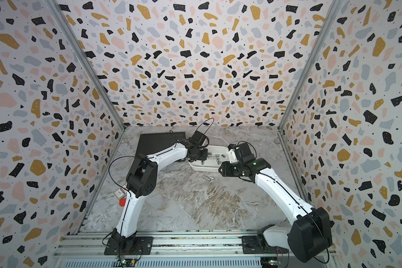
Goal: Put the socket on the desktop into the storage box
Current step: Place the socket head in the storage box.
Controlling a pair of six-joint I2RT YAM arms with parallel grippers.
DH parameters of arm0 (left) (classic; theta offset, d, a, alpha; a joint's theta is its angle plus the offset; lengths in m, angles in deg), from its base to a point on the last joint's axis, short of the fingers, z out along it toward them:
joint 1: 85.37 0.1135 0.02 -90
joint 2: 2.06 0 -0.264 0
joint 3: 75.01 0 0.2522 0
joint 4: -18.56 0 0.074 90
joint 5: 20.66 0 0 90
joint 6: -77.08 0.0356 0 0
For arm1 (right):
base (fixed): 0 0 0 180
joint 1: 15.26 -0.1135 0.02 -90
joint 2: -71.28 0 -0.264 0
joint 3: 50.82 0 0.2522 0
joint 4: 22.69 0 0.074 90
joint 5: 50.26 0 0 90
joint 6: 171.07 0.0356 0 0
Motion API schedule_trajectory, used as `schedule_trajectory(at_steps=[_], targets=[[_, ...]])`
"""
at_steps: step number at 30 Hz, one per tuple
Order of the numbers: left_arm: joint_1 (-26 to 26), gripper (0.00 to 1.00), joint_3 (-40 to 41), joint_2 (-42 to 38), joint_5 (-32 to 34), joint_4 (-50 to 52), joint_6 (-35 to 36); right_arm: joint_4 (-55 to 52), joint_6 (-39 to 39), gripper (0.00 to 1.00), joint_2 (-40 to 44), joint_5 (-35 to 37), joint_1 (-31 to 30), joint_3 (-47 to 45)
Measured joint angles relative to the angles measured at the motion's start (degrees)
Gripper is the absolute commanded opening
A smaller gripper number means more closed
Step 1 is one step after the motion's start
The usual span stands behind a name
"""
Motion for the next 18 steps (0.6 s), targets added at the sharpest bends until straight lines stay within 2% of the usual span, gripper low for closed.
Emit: schedule_trajectory(at_steps=[3,6,14,18], targets=[[0.02,0.40,-0.31,0.48,0.28,0.07,0.11,0.00,0.00,0.44,0.09,0.00,0.15,0.00],[0.02,0.43,-0.33,0.59,0.59,0.33,0.31,-0.02,0.00,0.44,0.26,-0.02,0.22,0.00],[0.02,0.44,-0.72,0.31,0.74,0.48,0.26,-0.02,0.00,0.45,0.46,-0.07,0.31,-0.02],[0.02,0.46,1.53,-2.12,0.37,0.20,0.17,-0.02,0.02,0.47,0.68,-0.09,0.42,-0.11]])
